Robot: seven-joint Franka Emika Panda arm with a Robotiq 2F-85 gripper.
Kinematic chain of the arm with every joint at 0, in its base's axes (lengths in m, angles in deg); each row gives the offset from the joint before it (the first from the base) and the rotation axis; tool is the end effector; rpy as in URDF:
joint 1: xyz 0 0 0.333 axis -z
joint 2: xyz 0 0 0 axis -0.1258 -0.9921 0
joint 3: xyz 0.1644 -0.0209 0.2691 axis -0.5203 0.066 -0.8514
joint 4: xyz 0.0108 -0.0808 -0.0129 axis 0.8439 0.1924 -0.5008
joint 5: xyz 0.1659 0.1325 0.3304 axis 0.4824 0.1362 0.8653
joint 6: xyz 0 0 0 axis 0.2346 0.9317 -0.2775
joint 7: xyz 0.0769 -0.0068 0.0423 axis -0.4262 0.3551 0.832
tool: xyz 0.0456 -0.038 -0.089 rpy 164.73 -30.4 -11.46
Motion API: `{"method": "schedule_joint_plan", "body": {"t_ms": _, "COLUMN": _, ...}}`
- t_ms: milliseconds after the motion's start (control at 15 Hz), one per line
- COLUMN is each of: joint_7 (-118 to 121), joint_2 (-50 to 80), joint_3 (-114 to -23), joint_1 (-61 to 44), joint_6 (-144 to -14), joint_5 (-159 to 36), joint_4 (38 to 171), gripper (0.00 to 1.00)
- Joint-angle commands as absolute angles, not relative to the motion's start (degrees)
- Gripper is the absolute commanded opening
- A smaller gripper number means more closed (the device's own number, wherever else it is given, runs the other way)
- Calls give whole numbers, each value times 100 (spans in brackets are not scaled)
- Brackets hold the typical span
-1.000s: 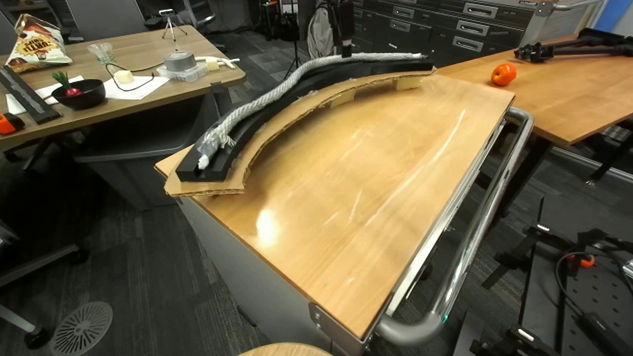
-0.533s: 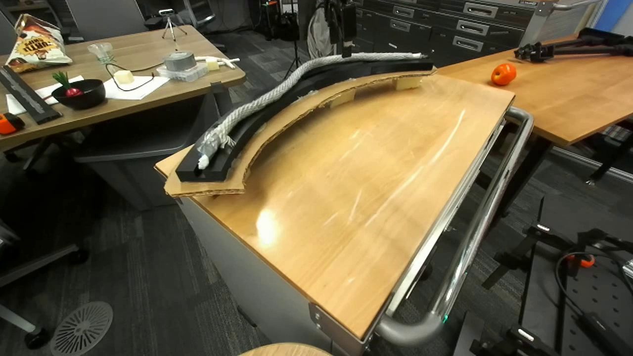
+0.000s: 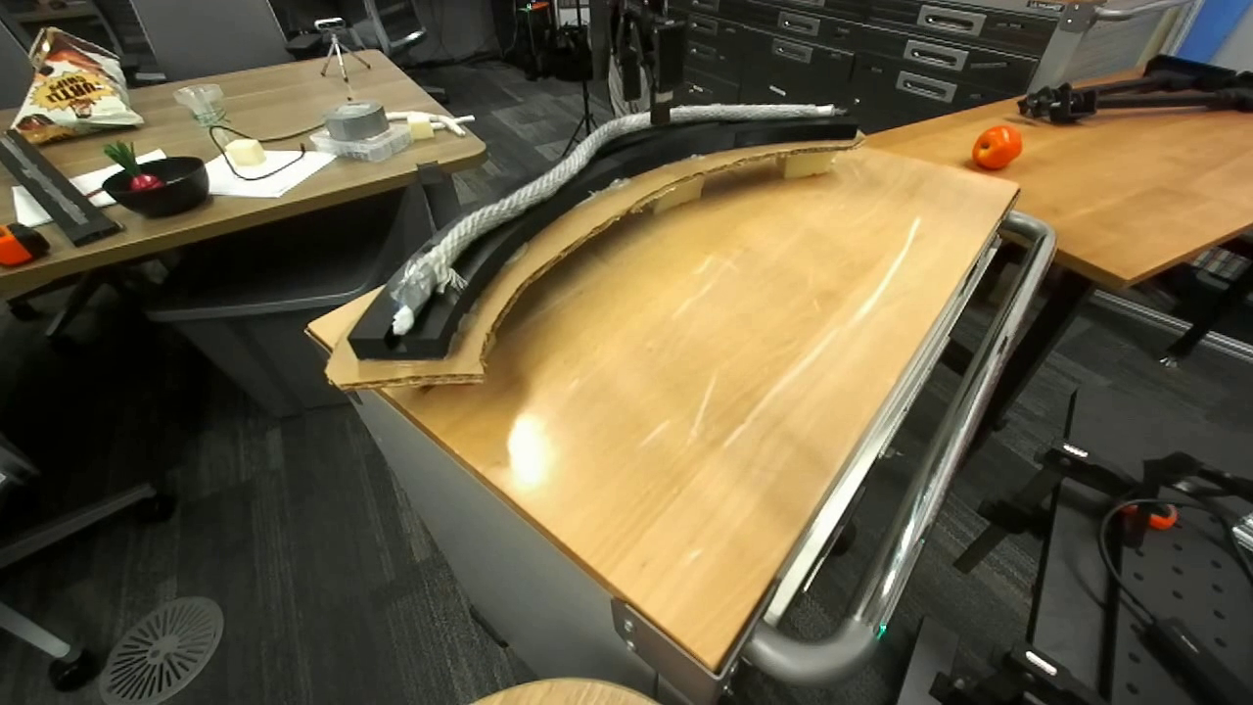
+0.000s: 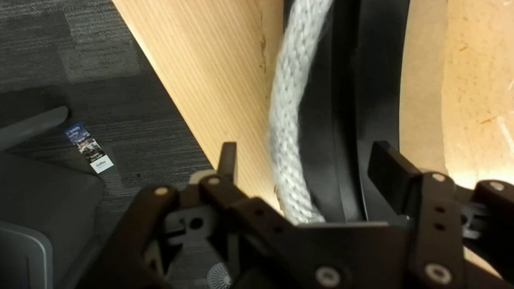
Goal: Put the white rope on the black board
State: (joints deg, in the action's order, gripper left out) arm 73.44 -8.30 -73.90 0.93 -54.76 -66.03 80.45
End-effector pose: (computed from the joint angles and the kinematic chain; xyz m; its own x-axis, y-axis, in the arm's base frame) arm 0.7411 -0.1035 0.3750 0.4595 0.8842 -0.0840 0.8879 -0.4548 0.0697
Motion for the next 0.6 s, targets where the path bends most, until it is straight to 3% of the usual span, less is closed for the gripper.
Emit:
{"method": "schedule_joint_plan", "body": {"t_ms": 0, "joint_7": 7550, "joint_2": -997, "joint_3": -7421, "joint_1": 57, "joint_6": -5539, "joint_5": -6654, "joint_4": 7783, "gripper": 72}}
{"method": "schedule_joint_plan", "body": {"t_ms": 267, "joint_7": 7551, "joint_2": -1217, "joint_3": -7395, "joint_1": -39, "joint_6": -5484, "joint_5": -6720, "joint_4": 7548, "gripper": 65}}
{"method": "schedule_joint_plan", "body": {"t_ms": 333, "joint_7": 7568, "joint_2": -1247, "joint_3": -7398, "joint_1": -60, "joint_6": -5471, "joint_5": -6735, "joint_4": 7513, "gripper": 60}}
{"method": "schedule_joint_plan", "body": {"t_ms": 533, "joint_7": 7659, "joint_2": -1288, "joint_3": -7454, "joint_1": -43, "joint_6": -5434, "joint_5": -6641, "joint_4": 7442, "gripper": 64}}
